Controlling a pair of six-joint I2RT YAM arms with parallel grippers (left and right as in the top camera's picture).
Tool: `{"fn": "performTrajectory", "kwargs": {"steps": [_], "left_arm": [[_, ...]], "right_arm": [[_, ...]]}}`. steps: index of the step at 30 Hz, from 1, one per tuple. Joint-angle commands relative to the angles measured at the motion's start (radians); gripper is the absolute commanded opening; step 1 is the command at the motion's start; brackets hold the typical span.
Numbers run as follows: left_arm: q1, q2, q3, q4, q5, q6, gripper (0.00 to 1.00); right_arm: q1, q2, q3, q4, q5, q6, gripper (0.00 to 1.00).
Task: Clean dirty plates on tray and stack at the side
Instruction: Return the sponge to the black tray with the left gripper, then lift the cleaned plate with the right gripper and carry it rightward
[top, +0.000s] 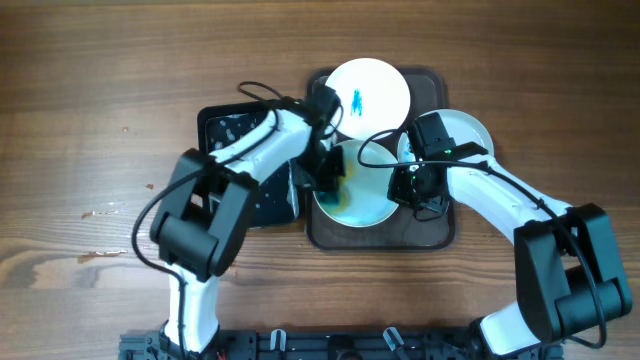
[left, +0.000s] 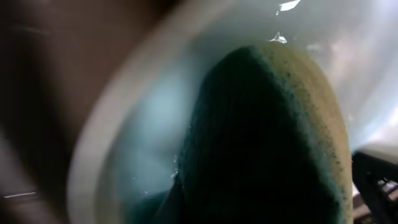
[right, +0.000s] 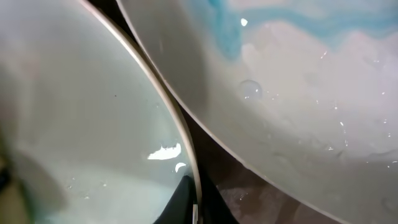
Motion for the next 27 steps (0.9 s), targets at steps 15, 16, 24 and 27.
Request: {"fn": "performTrajectory", "kwargs": {"steps": [15,16,24,27], "left_arm": [[0.245,-0.280,-0.349,0.122,-0.519,0.020,0.08],[0.245,-0.280,-0.361,0.135,-0.513,0.020,0.12],[0.298,-0.437,-0.182,-0.057,-0.278,0.040,1.00],[0.351,-0.543,-0.144,-0.103,-0.269,0.039,1.00]], "right_arm": [[0.004,0.041,-0.016,0.019,0.036,-0.136,0.04],[0.004,0.041,-0.014,0.028,0.035,-0.159,0.04],[0.004,-0.031,0.244,-0.257,0.061,-0.219,0.04],[0.018,-0.032,0.418,-0.418,0.082,-0.275,0.04]]}}
